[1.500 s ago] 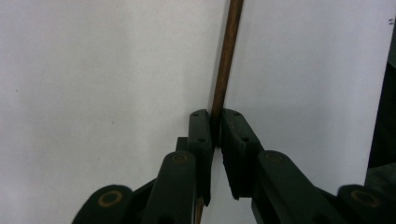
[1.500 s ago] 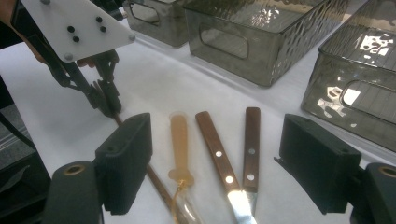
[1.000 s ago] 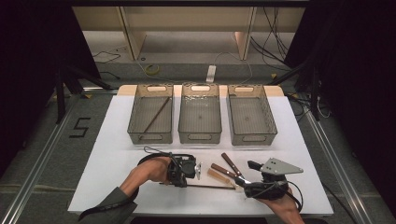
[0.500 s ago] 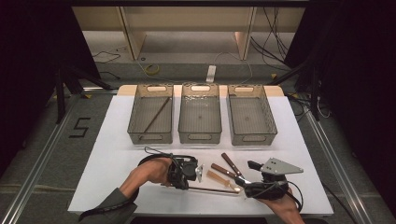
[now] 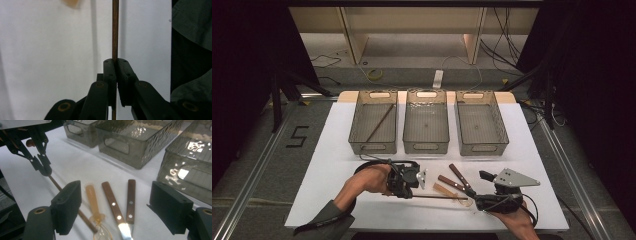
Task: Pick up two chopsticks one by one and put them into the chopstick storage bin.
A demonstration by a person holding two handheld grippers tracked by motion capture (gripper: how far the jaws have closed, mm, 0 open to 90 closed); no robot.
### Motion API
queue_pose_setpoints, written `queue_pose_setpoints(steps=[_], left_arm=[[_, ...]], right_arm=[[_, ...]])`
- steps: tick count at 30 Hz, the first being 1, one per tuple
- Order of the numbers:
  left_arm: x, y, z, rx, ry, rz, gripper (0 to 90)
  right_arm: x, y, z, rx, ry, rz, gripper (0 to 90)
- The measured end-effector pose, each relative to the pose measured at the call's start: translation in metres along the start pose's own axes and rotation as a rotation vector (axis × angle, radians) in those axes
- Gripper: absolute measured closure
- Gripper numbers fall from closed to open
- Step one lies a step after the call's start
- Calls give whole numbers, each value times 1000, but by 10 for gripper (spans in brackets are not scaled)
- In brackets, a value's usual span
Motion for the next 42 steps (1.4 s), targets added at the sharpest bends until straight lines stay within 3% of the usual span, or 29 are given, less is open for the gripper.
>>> queue_pose_setpoints(steps=[4,7,12,21,26,34,42], left_arm=[[-8,-7,-8,-29,26,15,851],[-15,-10,-15,-78,49,28,851],[-26,-18,-30,-196,98,67,851],[-54,-30,-59,-435,209,235,851],[-68,-47,-72,-544,255,289,851],[-89,-71,-86,-667,320,354,851],[-99,-92,-101,-768,361,407,851]], right_arm=[[-2,1,3,11,-9,13,264],[-2,2,2,5,-4,17,262],[-2,2,0,4,-2,21,257],[-2,2,0,2,5,24,244],[-2,3,-1,9,3,32,242],[-1,2,-1,4,5,28,243],[0,2,0,4,3,25,243]])
Point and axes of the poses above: each handheld gripper's, and its own axes: x roughly forward along the jaws, y roughly out of its top, z roughly to its right, the point moved 8 cm from there along x, roughly forward along the jaws
